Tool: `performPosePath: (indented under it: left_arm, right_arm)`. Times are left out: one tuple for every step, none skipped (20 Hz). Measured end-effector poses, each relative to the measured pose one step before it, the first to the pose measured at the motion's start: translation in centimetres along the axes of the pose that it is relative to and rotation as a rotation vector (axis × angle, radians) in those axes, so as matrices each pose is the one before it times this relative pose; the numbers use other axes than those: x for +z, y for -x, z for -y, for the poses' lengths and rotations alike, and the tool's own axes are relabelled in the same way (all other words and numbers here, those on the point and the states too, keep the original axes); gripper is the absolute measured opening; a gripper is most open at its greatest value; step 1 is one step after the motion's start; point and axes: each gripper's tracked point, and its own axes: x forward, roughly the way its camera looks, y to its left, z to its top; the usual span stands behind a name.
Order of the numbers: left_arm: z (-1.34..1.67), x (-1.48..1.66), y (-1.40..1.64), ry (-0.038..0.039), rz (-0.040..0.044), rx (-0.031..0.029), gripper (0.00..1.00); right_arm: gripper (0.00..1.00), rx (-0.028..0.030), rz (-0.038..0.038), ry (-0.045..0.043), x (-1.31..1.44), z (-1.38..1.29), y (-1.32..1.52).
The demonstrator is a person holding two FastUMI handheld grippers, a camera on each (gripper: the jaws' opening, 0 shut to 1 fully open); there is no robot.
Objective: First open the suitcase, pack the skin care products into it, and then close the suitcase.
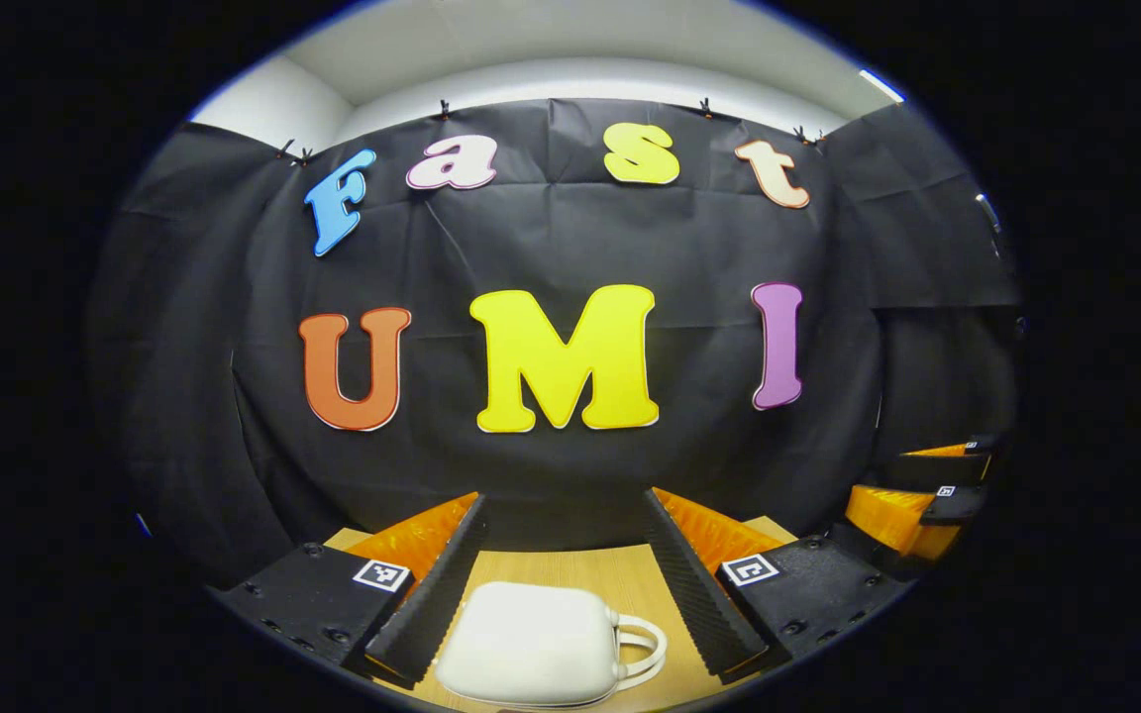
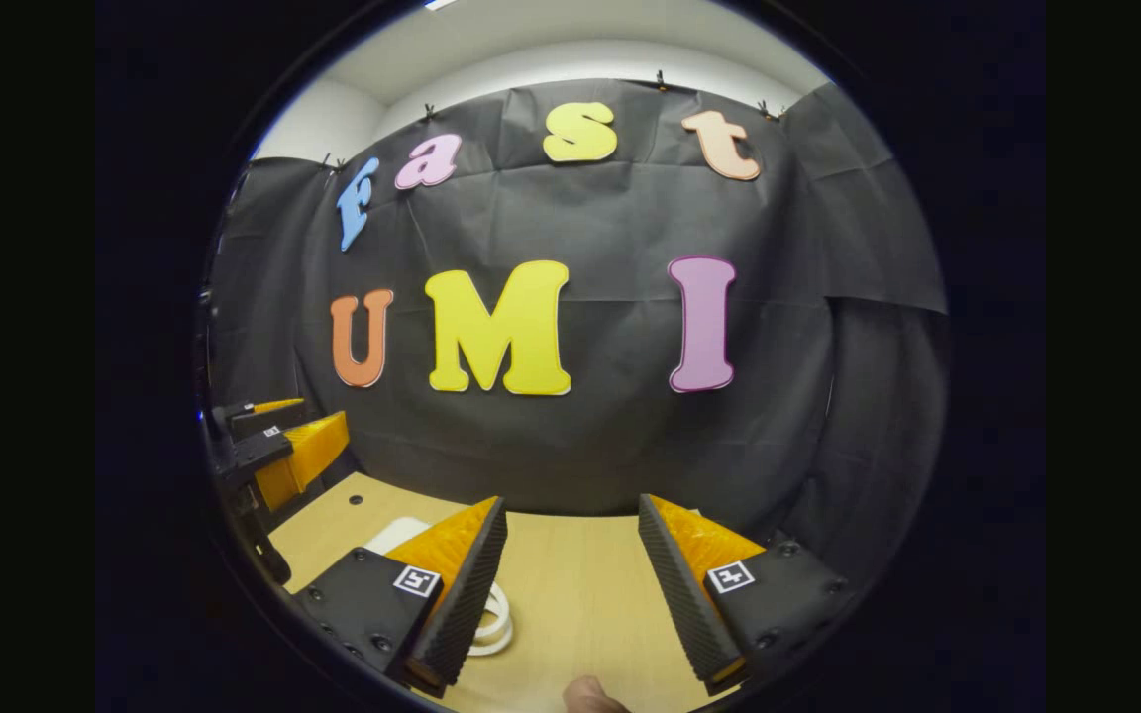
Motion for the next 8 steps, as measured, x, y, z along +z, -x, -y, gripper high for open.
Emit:
performPosePath:
  left_arm:
    - [-0.115, -0.006, 0.167, 0.00689, 0.00245, 0.00371, 0.98]
    - [-0.095, -0.106, -0.076, 0.00911, -0.00020, 0.00190, 0.98]
    - [-0.042, -0.272, 0.070, 0.01560, -0.00202, 0.00144, 0.98]
    - [-0.044, -0.211, -0.014, 0.01069, -0.00477, 0.00064, 0.98]
    - [-0.108, -0.199, 0.026, 0.00414, -0.00107, 0.00143, 0.98]
    - [-0.386, -0.458, -0.159, 0.00159, -0.01019, 0.00914, 0.99]
    - [-0.220, -0.350, 0.006, 0.00230, -0.00808, 0.00655, 0.98]
    - [-0.448, -0.258, -0.035, 0.00623, -0.00763, 0.00486, 0.99]
  right_arm:
    - [0.79, -0.00278, 0.00745, -0.00063, 0.297, -0.325, -0.178]
    - [0.79, -0.00954, 0.00992, 0.00436, 0.250, -0.092, -0.093]
    - [0.79, -0.00611, 0.01116, 0.00232, 0.332, -0.088, 0.024]
    - [0.77, -0.00772, 0.00461, 0.00403, 0.182, -0.139, -0.026]
    - [0.79, -0.00042, 0.00193, 0.00015, -0.025, -0.264, -0.193]
    - [0.79, -0.00156, -0.00263, 0.00068, -0.069, -0.292, -0.009]
    - [0.79, 0.00305, -0.00287, -0.00138, -0.053, -0.242, -0.185]
    - [0.79, -0.00028, -0.00112, 0.00246, 0.000, -0.174, -0.012]
